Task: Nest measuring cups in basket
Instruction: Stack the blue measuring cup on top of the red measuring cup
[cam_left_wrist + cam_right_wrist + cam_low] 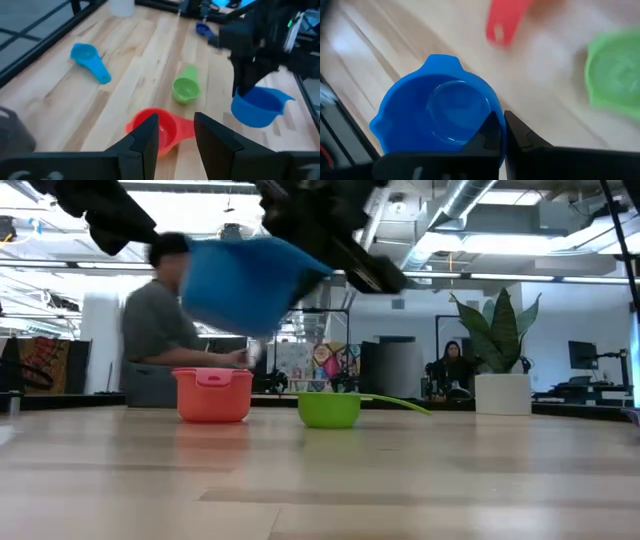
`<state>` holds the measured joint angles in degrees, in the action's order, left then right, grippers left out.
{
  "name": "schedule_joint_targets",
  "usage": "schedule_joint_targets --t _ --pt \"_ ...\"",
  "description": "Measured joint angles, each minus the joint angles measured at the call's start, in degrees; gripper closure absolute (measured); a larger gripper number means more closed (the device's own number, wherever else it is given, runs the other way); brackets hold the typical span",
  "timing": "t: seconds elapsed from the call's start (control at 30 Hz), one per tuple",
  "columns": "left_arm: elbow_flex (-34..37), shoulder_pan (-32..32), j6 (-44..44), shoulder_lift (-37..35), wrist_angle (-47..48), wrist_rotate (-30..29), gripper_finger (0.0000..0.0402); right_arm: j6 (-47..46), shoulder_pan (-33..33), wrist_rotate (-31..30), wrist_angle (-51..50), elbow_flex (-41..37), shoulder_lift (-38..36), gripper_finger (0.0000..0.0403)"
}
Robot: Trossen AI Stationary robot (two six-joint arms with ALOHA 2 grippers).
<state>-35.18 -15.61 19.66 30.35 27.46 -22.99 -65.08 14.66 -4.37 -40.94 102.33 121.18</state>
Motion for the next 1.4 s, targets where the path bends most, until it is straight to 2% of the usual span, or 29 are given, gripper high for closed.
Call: schedule_joint_targets --t 0.33,0.53,0.63,0.73,0.8,0.87,0.93,1.0,1.4 --pt "0.0 0.0 7.36 -0.04 5.03 0.67 0.029 4.18 -6.08 -8.07 1.16 7.94 -0.01 0.0396" --pt "0.0 0.0 7.84 -0.04 6.3 -1.45 0.029 5.78 -11.1 -11.43 11.35 8.63 1.91 0.0396" --pt "0.0 0.0 7.83 -0.02 6.23 -1.54 0.029 7.12 -12.72 -10.94 8.26 8.92 3.42 0.0396" --pt "0.0 0.0 7.83 -0.01 6.26 -1.56 0.029 6.42 -13.19 -9.95 12.19 9.76 5.83 0.0396" --pt "0.0 0.0 8.14 -0.04 6.23 -1.58 0.029 6.89 -13.03 -9.21 7.72 9.13 6.1 0.0396" --pt "0.0 0.0 8.61 -0.02 6.31 -1.58 0.029 6.03 -12.54 -8.73 10.38 9.61 7.58 0.0396" --pt "0.0 0.0 9.18 -0.04 6.38 -1.61 0.029 5.79 -12.23 -8.59 6.25 9.46 7.28 0.0396" --pt "0.0 0.0 9.51 0.0 6.64 -1.69 0.029 5.68 -11.71 -8.56 7.95 9.59 7.54 0.0396" --pt "0.0 0.0 9.05 -0.01 6.58 -3.48 0.029 8.36 -12.44 -8.8 2.93 9.57 7.55 0.0396"
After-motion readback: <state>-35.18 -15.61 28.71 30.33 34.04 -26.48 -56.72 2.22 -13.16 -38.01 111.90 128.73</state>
